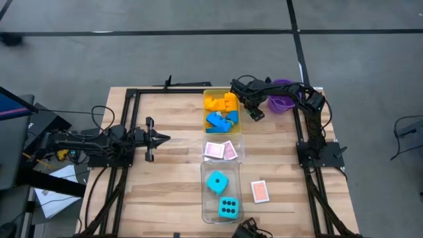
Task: Pick & Place Toys
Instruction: Put the green game piece into the yellow bin
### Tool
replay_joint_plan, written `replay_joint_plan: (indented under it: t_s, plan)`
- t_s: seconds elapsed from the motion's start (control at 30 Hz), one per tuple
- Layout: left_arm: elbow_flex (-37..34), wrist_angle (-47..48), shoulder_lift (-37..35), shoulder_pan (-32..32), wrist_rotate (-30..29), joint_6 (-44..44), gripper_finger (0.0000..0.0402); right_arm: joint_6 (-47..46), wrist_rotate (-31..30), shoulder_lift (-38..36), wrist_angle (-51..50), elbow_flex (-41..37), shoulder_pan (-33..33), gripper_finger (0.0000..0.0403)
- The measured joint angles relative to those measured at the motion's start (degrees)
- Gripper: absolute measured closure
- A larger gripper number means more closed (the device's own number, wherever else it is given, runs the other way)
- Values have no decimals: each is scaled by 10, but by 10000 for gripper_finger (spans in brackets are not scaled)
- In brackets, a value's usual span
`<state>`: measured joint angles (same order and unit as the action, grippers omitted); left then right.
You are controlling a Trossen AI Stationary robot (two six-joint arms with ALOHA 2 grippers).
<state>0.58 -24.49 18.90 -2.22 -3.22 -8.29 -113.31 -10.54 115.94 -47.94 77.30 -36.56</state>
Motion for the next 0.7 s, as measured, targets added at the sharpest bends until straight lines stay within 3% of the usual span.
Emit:
replay_joint_plan:
  t_s: [0.13, 0.3, 0.7]
  plan:
    - [0, 0, 0, 0, 0, 0, 385, 7, 2, 0, 3, 0, 0, 154]
    - [0, 0, 0, 0, 0, 0, 385, 2, 1, 1, 7, 1, 3, 274]
    - [0, 0, 0, 0, 0, 0, 385, -37, -25, -28, -29, -1, 29, 270]
